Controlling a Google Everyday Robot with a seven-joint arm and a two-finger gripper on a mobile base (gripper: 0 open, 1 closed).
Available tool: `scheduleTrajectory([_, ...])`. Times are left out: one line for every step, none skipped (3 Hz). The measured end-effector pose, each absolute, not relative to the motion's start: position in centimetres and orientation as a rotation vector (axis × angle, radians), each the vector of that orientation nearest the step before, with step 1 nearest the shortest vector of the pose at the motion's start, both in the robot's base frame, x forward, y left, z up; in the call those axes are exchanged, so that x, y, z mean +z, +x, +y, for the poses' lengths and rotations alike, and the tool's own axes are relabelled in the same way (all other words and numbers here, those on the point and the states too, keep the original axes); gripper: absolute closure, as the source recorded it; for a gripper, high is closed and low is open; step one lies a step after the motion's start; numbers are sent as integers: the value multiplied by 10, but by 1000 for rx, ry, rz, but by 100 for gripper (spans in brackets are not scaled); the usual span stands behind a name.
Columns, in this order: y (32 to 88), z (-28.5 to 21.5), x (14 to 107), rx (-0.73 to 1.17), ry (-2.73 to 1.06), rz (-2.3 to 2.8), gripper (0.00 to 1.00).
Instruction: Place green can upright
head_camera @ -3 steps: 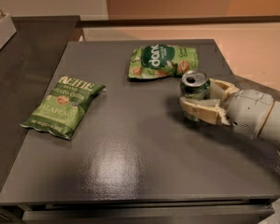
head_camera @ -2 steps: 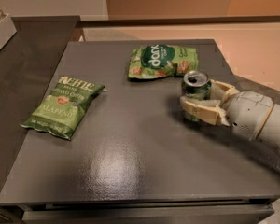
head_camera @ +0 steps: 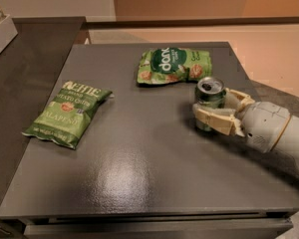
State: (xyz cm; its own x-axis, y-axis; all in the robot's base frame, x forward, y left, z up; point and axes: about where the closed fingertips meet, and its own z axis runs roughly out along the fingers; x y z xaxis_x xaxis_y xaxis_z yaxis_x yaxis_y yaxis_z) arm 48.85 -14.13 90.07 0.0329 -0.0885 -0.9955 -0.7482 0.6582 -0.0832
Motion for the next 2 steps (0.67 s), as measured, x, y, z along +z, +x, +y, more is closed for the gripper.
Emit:
scheduleTrajectory([489,-143,897,601,-721,1466,35])
scheduleTrajectory([490,-144,895,596,-707,1466,4])
